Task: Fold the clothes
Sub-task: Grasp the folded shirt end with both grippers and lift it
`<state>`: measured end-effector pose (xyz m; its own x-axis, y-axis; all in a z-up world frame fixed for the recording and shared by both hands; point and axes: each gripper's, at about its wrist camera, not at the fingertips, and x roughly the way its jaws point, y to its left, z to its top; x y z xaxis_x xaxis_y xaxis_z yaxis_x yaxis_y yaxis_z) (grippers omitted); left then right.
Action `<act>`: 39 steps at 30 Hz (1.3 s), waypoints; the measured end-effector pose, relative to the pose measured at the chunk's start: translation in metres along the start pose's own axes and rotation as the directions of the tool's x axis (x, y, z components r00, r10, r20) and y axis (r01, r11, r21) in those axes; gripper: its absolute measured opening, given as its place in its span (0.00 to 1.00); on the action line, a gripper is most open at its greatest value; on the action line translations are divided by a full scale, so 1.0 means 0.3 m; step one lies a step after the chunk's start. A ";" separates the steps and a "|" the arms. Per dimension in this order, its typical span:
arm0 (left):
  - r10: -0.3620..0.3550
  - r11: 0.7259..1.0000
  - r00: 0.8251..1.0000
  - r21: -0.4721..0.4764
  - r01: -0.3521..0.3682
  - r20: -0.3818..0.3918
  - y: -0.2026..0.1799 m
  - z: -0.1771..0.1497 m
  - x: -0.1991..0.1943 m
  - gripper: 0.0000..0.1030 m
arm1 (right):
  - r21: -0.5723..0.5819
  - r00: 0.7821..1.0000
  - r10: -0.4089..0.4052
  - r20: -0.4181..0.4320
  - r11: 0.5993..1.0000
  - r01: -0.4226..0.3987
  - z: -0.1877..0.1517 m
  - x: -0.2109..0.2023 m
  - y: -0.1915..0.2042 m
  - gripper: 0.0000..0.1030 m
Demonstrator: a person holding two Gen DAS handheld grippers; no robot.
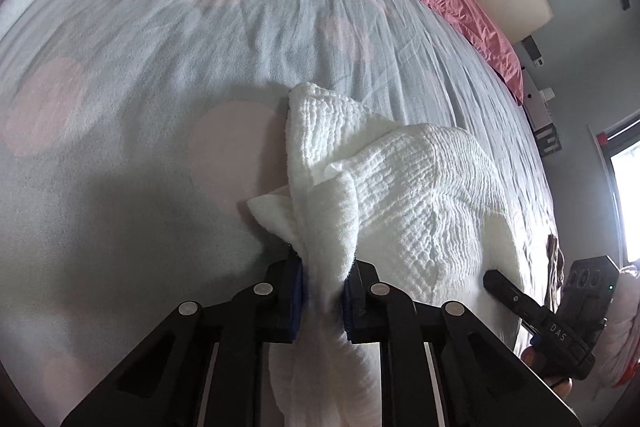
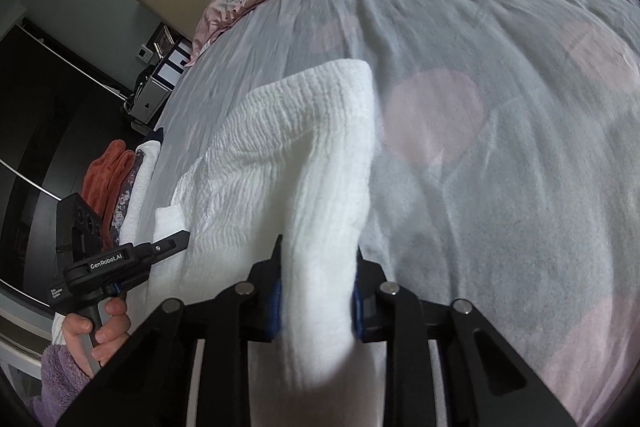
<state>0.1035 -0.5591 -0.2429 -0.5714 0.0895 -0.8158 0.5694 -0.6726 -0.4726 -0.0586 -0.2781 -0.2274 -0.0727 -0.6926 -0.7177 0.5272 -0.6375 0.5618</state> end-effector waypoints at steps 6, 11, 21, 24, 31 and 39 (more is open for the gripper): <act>0.018 0.999 0.998 0.034 -0.020 0.057 -0.040 -0.013 -0.060 0.14 | 0.024 0.999 0.011 0.050 1.000 -0.012 -0.003 -0.036 0.008 0.21; 0.020 0.998 0.994 0.058 -0.026 0.103 -0.062 -0.052 -0.143 0.14 | -0.004 0.995 0.008 0.103 1.000 -0.007 -0.023 -0.098 0.052 0.20; -0.023 0.994 0.972 0.109 -0.003 0.234 -0.188 -0.130 -0.392 0.13 | -0.071 0.974 0.025 0.227 0.997 -0.009 -0.088 -0.323 0.175 0.20; -0.035 0.992 0.962 0.126 0.000 0.272 -0.222 -0.152 -0.470 0.13 | -0.080 0.967 0.037 0.251 0.997 -0.017 -0.098 -0.386 0.215 0.19; -0.066 0.984 0.927 0.176 0.000 0.369 -0.277 -0.193 -0.712 0.13 | -0.135 0.948 0.093 0.304 0.989 -0.054 -0.087 -0.548 0.347 0.19; -0.042 0.978 0.872 0.198 -0.064 0.488 -0.246 -0.181 -1.057 0.13 | -0.296 0.925 0.216 0.312 0.947 -0.122 -0.017 -0.676 0.657 0.19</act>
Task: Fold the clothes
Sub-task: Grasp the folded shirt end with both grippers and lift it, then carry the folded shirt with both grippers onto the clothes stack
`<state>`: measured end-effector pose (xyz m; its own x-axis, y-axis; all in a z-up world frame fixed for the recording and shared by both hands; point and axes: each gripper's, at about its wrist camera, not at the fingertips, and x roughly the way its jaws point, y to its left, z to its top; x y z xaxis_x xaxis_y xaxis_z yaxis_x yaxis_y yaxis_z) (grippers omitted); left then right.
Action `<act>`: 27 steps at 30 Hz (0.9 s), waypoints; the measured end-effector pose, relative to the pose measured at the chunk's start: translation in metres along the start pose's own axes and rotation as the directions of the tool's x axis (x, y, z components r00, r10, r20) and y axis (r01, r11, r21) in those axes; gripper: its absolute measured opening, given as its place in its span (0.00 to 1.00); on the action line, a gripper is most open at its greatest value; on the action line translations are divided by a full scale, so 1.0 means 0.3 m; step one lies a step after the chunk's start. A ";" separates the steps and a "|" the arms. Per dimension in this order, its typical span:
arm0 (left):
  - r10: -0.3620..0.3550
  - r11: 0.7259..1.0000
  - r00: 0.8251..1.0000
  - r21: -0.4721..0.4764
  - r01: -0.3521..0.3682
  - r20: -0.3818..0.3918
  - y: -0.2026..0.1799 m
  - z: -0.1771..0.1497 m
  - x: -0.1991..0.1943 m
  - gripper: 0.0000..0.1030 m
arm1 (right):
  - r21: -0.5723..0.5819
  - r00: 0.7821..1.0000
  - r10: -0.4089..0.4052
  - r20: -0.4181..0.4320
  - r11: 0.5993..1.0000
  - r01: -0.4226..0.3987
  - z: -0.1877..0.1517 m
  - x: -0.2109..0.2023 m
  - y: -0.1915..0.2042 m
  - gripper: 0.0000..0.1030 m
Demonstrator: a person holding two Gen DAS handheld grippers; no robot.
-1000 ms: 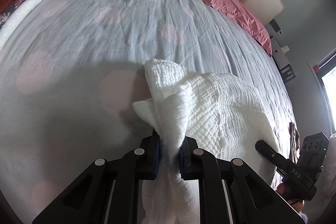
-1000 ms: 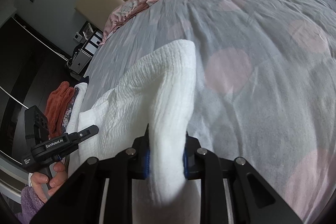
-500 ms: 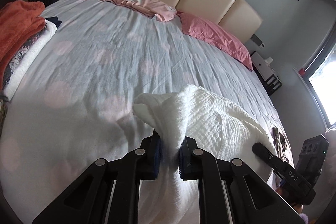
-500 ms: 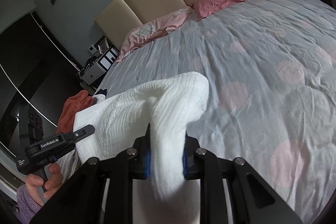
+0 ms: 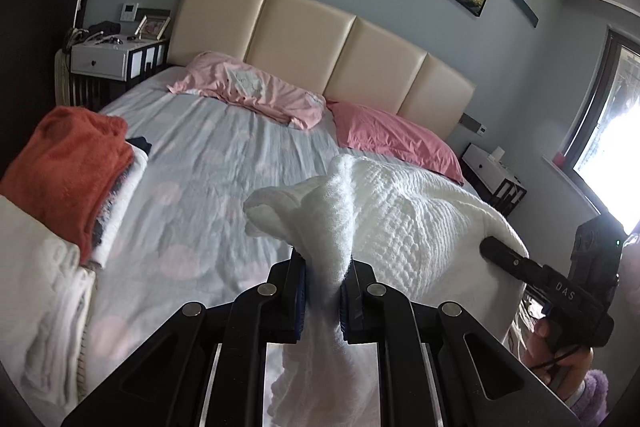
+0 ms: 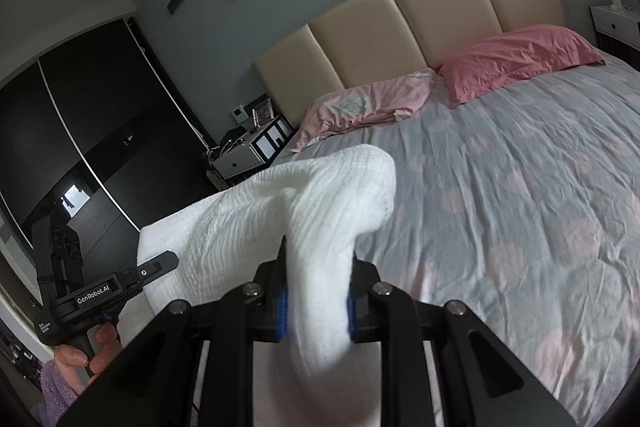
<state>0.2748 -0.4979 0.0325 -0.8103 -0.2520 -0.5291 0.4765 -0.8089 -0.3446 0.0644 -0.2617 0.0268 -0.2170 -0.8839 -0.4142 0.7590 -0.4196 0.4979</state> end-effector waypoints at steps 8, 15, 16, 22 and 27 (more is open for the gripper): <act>0.158 0.986 0.986 -0.058 -0.155 0.054 0.204 0.150 -0.293 0.13 | -0.146 0.984 0.149 -0.096 0.976 -0.162 0.148 0.183 0.386 0.19; 0.322 0.939 0.944 -0.146 -0.310 0.065 0.434 0.186 -0.494 0.13 | -0.241 0.927 0.270 -0.262 0.911 -0.334 0.188 0.474 0.758 0.19; 0.346 0.930 0.936 -0.158 -0.333 0.062 0.469 0.186 -0.513 0.13 | -0.253 0.915 0.284 -0.287 0.899 -0.358 0.183 0.520 0.809 0.19; 0.460 0.861 0.887 -0.259 -0.438 0.030 0.682 0.154 -0.603 0.13 | -0.318 0.840 0.339 -0.424 0.812 -0.489 0.102 0.786 1.103 0.19; 0.575 0.782 0.818 -0.307 -0.542 0.024 0.810 0.078 -0.656 0.13 | -0.357 0.759 0.368 -0.537 0.716 -0.600 -0.007 0.988 1.318 0.19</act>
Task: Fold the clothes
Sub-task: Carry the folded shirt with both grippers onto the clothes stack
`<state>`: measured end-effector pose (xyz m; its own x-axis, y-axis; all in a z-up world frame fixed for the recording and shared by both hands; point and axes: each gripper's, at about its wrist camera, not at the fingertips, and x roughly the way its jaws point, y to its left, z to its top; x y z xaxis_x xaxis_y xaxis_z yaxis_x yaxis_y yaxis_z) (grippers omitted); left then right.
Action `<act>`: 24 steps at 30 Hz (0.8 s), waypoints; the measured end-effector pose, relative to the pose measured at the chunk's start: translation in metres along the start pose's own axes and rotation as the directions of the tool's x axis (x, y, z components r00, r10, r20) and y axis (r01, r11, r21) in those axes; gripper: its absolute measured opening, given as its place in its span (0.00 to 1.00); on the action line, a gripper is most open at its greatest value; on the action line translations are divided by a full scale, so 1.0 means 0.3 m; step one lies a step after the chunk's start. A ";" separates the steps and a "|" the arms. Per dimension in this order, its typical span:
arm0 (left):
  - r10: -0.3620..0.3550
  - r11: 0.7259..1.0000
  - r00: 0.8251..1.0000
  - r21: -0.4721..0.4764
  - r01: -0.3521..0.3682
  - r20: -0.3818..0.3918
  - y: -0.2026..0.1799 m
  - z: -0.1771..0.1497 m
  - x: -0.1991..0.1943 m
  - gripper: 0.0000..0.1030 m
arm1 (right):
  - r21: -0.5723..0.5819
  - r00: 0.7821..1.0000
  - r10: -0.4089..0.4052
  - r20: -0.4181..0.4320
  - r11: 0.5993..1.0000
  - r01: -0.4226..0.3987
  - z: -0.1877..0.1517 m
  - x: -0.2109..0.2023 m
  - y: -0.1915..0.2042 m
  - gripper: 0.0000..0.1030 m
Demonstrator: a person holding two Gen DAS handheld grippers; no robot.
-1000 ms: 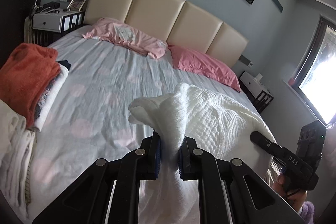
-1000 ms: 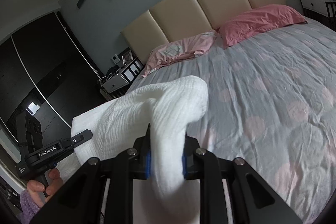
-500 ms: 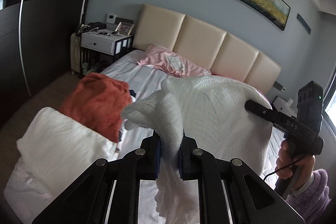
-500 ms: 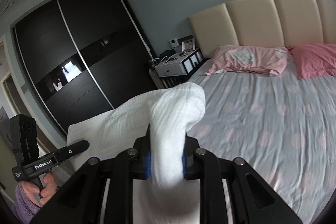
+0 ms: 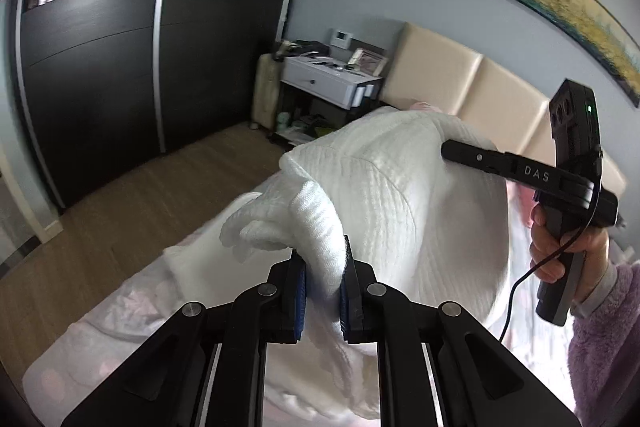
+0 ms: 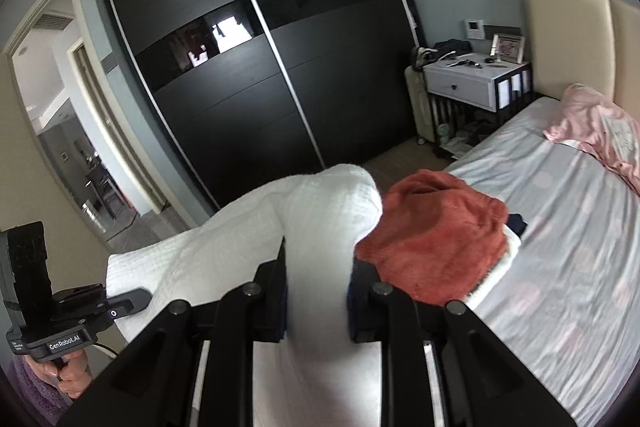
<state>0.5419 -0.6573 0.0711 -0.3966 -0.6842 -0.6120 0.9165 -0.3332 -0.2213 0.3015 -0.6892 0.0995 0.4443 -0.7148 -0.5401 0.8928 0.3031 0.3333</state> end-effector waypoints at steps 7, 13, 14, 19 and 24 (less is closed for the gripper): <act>0.064 0.985 0.993 -0.151 -0.078 -0.099 0.246 -0.072 0.161 0.13 | -0.042 0.980 0.083 -0.183 0.995 -0.092 -0.015 0.403 0.038 0.19; 0.049 0.964 0.979 -0.248 -0.098 -0.198 0.374 -0.157 0.306 0.13 | -0.017 0.931 0.093 -0.352 0.994 -0.106 -0.104 0.638 -0.008 0.20; 0.037 0.961 0.978 -0.261 -0.091 -0.204 0.384 -0.165 0.322 0.13 | -0.001 0.924 0.100 -0.369 0.994 -0.109 -0.109 0.659 -0.020 0.21; -0.016 0.942 0.977 -0.330 -0.056 -0.211 0.447 -0.182 0.374 0.24 | 0.058 0.894 0.142 -0.425 0.990 -0.130 -0.078 0.717 -0.073 0.32; -0.118 0.912 0.976 -0.409 0.034 -0.183 0.514 -0.171 0.399 0.30 | 0.173 0.880 0.241 -0.409 0.968 -0.184 -0.015 0.727 -0.130 0.77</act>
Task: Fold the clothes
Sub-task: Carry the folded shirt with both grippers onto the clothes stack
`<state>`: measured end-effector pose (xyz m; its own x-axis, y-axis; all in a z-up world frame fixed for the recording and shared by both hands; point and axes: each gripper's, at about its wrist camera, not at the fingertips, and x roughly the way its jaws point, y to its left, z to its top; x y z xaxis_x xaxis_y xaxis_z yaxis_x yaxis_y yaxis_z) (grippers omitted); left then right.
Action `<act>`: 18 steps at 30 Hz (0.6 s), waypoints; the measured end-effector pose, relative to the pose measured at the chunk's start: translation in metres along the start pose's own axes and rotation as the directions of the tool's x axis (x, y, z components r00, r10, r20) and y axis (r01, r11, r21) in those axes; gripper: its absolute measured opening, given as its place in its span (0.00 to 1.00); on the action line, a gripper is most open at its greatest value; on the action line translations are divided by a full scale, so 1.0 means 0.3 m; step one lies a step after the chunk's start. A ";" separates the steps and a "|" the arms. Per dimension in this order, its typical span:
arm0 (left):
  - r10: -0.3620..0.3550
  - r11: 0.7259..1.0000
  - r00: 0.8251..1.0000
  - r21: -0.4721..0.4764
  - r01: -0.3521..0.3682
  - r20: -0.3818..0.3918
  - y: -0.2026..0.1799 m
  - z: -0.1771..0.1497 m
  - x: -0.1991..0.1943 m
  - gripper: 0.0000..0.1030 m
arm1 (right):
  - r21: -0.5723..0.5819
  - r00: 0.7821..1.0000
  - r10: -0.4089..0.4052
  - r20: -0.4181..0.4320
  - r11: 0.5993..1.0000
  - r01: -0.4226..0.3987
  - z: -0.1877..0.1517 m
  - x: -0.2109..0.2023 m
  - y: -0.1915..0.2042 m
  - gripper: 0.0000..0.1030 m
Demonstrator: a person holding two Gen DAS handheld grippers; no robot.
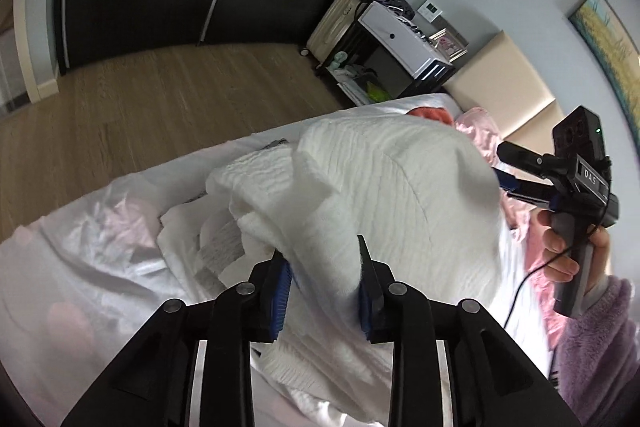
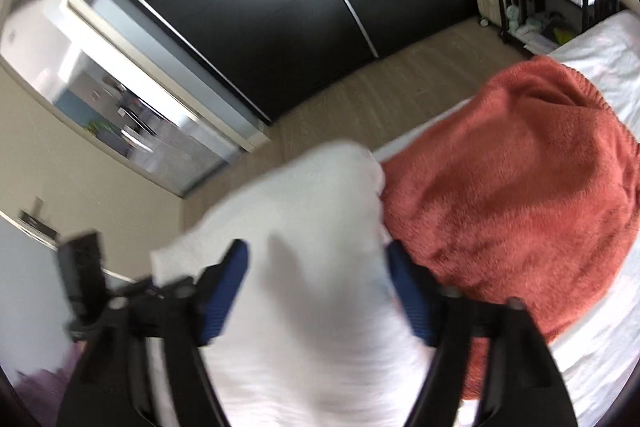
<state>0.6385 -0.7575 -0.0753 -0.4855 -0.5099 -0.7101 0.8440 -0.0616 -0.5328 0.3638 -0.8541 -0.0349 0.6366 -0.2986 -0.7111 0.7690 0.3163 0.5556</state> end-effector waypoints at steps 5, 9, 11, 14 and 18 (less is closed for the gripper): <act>-0.041 0.997 0.998 -0.065 0.038 -0.042 0.043 0.041 0.049 0.31 | 0.136 1.000 -0.015 -0.026 0.990 0.018 0.087 0.066 -0.076 0.77; -0.091 0.989 0.995 -0.123 0.085 -0.048 0.084 0.063 0.074 0.31 | 0.183 0.999 -0.018 -0.031 0.983 0.024 0.122 0.142 -0.097 0.66; -0.102 0.985 0.993 -0.145 0.093 -0.057 0.096 0.075 0.088 0.31 | 0.174 0.999 -0.020 -0.040 0.984 0.027 0.135 0.177 -0.087 0.53; -0.107 0.987 0.993 -0.127 0.101 -0.045 0.084 0.084 0.090 0.30 | 0.130 0.997 -0.019 -0.075 0.991 0.029 0.163 0.236 -0.071 0.36; -0.056 0.998 0.996 0.013 0.056 0.065 0.017 0.057 0.011 0.17 | -0.057 0.993 -0.119 -0.024 0.992 0.117 0.140 0.219 0.034 0.17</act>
<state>0.6452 -0.7741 -0.0726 -0.5164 -0.5602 -0.6477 0.8186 -0.1009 -0.5655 0.4158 -0.9084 -0.0577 0.5392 -0.3122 -0.7822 0.8337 0.3295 0.4432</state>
